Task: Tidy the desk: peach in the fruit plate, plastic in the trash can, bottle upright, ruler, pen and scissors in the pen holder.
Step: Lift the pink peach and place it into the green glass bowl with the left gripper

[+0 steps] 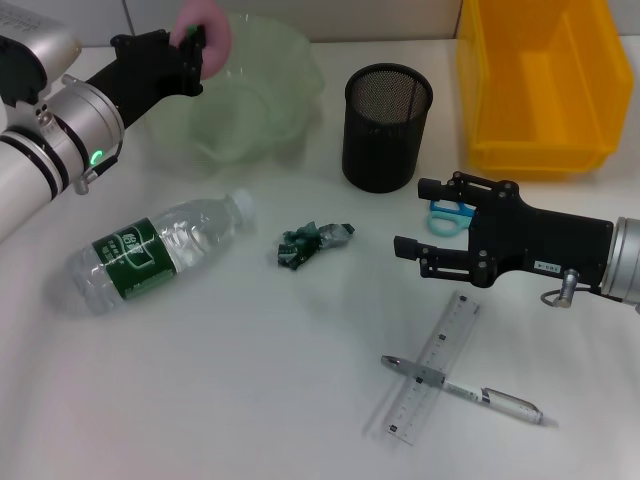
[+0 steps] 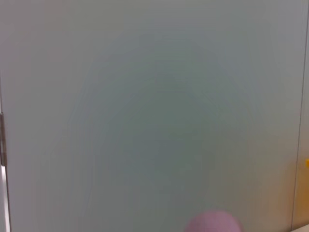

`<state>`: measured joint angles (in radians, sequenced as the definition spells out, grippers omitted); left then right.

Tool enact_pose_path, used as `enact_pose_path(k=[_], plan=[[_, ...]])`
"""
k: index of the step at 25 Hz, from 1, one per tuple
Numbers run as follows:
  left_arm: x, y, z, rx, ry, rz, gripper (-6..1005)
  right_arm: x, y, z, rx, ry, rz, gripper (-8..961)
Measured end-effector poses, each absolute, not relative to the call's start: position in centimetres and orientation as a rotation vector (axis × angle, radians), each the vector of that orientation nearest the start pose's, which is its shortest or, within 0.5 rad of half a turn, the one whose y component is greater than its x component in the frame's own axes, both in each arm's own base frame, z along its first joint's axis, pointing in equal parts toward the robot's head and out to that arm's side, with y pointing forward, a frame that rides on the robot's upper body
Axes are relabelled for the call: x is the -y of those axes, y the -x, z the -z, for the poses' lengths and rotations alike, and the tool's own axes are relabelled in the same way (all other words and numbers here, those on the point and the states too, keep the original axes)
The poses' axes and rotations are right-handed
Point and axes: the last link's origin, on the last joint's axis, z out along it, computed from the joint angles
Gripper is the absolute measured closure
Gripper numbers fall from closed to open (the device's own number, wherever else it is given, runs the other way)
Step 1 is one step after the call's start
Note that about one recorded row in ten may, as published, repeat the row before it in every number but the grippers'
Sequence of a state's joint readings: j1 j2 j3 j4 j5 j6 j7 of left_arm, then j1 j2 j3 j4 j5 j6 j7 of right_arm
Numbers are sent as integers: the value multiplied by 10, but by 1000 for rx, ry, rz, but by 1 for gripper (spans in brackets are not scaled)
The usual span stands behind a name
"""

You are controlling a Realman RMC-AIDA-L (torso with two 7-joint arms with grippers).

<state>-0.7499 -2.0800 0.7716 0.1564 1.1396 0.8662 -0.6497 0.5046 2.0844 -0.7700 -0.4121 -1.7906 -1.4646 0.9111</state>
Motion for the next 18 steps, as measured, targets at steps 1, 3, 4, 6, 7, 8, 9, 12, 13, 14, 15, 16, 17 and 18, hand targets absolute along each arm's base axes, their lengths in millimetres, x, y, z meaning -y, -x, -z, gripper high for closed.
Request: enact_pose_path(k=[1, 3, 4, 6, 7, 8, 9, 12, 13, 14, 15, 16, 17, 18], plan=[[-425, 257, 30, 553, 2026, 645, 894, -313, -270, 39, -301, 2639, -786, 168], [-424, 257, 30, 554, 2025, 646, 893, -313, -270, 39, -301, 2639, -786, 168], [-424, 257, 30, 554, 2025, 646, 892, -313, -270, 39, -301, 2639, -787, 168], [-424, 257, 30, 554, 2025, 646, 891, -313, -270, 39, -300, 2639, -788, 168], [-424, 257, 30, 554, 2025, 646, 891, -313, -270, 39, -300, 2640, -790, 168], [-424, 257, 30, 554, 2025, 646, 890, -313, -269, 39, -299, 2640, -792, 168], [-424, 258, 30, 555, 2025, 646, 889, -312, -269, 39, -299, 2639, -792, 168], [-424, 258, 30, 556, 2025, 646, 888, -312, -269, 39, -298, 2640, -795, 168], [-423, 258, 30, 556, 2025, 646, 887, -312, -269, 39, -298, 2640, -796, 168], [-423, 258, 30, 556, 2025, 646, 887, -312, -269, 39, -297, 2642, -796, 168], [-423, 258, 30, 556, 2025, 647, 886, -312, -269, 39, -297, 2642, -796, 168], [-423, 258, 30, 557, 2025, 648, 886, -312, -269, 39, -297, 2643, -796, 168], [-423, 258, 30, 558, 2024, 648, 885, -312, -269, 39, -296, 2643, -796, 168], [-423, 258, 30, 559, 2024, 649, 884, -312, -269, 39, -296, 2643, -796, 168]])
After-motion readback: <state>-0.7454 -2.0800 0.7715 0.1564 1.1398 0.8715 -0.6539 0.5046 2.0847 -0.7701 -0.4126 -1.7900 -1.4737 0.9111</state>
